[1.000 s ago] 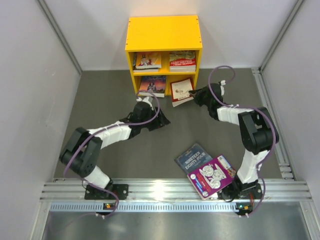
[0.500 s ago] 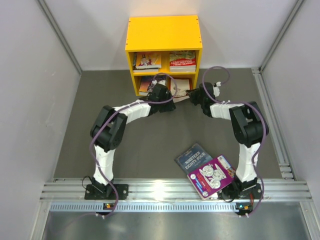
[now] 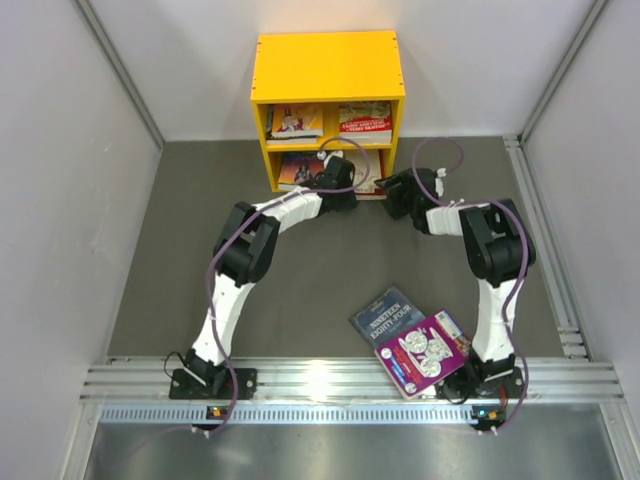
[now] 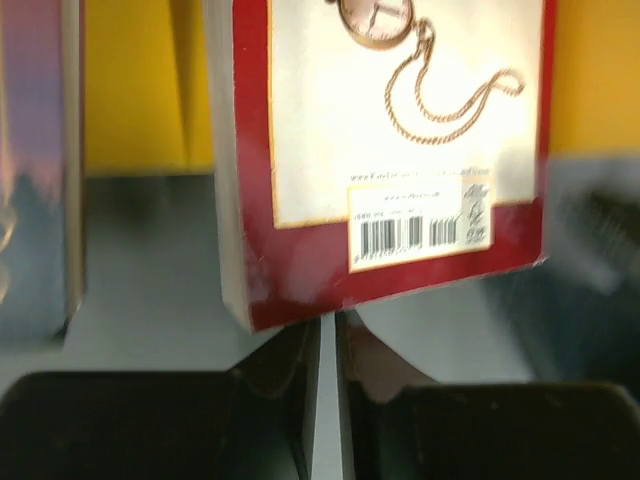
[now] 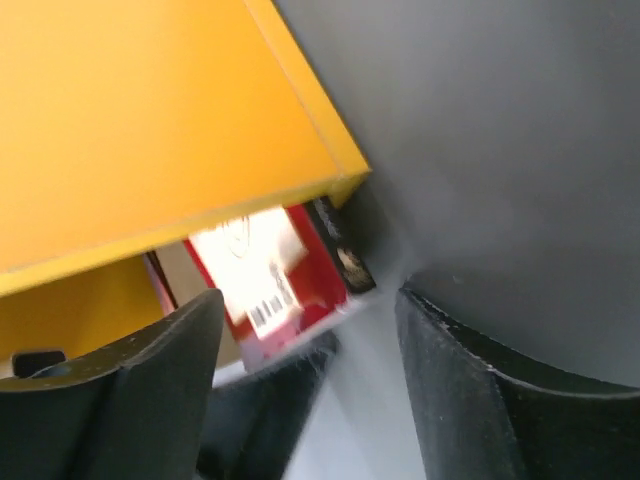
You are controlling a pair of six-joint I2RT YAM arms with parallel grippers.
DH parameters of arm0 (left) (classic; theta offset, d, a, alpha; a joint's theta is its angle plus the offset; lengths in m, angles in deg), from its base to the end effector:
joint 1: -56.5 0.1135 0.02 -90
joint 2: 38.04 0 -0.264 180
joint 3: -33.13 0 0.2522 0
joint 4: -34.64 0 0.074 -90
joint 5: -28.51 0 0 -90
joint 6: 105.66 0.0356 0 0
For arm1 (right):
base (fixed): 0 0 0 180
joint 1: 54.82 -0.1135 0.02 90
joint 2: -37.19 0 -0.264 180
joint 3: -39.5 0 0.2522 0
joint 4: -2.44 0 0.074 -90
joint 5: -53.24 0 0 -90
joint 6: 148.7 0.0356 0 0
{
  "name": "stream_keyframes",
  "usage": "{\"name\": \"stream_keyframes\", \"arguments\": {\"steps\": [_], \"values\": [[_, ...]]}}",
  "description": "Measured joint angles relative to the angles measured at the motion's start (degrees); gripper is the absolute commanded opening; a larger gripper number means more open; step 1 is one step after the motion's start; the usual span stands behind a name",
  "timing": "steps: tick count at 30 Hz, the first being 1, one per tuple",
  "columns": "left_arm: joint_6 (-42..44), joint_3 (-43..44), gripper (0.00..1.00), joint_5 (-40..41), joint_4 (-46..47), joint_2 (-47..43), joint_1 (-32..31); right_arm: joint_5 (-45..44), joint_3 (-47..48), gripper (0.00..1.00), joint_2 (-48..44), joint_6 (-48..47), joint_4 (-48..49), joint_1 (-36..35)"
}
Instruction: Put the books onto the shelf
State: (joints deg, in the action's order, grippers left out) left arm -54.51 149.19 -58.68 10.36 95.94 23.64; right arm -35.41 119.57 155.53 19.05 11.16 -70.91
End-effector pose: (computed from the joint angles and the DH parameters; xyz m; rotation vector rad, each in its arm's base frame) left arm 0.4415 -0.2831 0.1523 -0.1500 2.3727 -0.5698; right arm 0.4212 0.1224 0.1356 1.1413 1.9424 0.9768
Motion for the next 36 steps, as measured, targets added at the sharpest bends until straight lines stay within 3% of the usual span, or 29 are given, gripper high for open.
{"name": "stream_keyframes", "arguments": {"steps": [1, 6, 9, 10, 11, 12, 13, 15, 18, 22, 25, 26, 28, 30, 31, 33, 36], "values": [[-0.8, 1.5, 0.16, 0.8, -0.4, 1.0, -0.2, 0.5, -0.7, 0.74, -0.1, -0.2, 0.1, 0.2], [-3.7, 4.2, 0.15, 3.7, -1.2, 2.6, -0.9, 2.2, -8.8, 0.74, -6.1, -1.7, 1.4, 1.0], [-4.5, 4.2, 0.16, 4.7, -1.2, 2.6, -1.1, 2.6, -16.1, 0.68, -12.0, -2.6, 1.5, 1.0], [-4.7, 4.2, 0.17, 5.0, -1.1, 2.6, -1.2, 2.8, -18.0, 0.59, -13.7, -2.8, 1.7, 0.9], [-4.8, 4.2, 0.2, 5.3, -1.1, 2.6, -1.2, 2.9, -19.7, 0.52, -15.3, -3.3, 1.7, 0.7], [-5.0, 4.2, 0.39, 5.5, -1.0, 2.6, -1.3, 2.9, -20.8, 0.45, -16.4, -3.6, 1.8, 0.5], [-5.0, 4.2, 0.5, 5.6, -0.4, 2.6, -1.5, 2.9, -21.3, 0.29, -17.1, -4.1, 1.7, 0.3], [-5.2, 3.9, 0.74, 6.0, 1.6, 2.4, -2.1, 2.9, -21.4, 0.09, -17.6, -5.1, 1.8, -0.2], [-4.7, 5.0, 0.8, 6.1, 1.2, 2.3, -3.1, 3.1, -21.7, 0.01, -18.3, -5.9, 1.9, -1.2], [-3.9, 10.5, 0.83, 6.3, -5.0, 4.3, -3.7, 3.3, -23.6, 0.0, -20.5, -6.4, 1.9, -1.5], [-3.3, 8.5, 0.83, 5.8, -3.1, 3.4, -4.3, 3.2, -26.5, 0.0, -25.1, -8.1, 0.5, -1.5], [-2.8, 5.7, 0.84, 5.9, -1.4, 2.0, -4.6, 3.0, -27.2, 0.02, -26.9, -8.9, -0.1, -1.5], [-2.2, -1.4, 0.84, 6.1, 0.2, -2.4, -5.1, 2.8, -28.2, 0.17, -31.0, -11.3, -2.4, -1.5], [-1.9, -7.9, 0.84, 6.2, 0.9, -7.0, -5.7, 2.5, -29.0, 0.4, -35.3, -13.7, -4.7, -1.5], [-1.9, -11.0, 0.84, 6.2, 0.8, -9.3, -6.2, 2.3, -29.3, 0.64, -37.5, -15.2, -6.0, -1.5], [-1.9, -17.2, 0.85, 6.3, 1.4, -14.4, -7.3, 2.1, -29.6, 0.84, -41.7, -18.8, -9.3, -1.5], [-2.0, -24.7, 0.85, 6.3, 1.9, -21.8, -8.5, 2.8, -29.7, 0.96, -46.4, -24.2, -15.5, -1.5]]}}
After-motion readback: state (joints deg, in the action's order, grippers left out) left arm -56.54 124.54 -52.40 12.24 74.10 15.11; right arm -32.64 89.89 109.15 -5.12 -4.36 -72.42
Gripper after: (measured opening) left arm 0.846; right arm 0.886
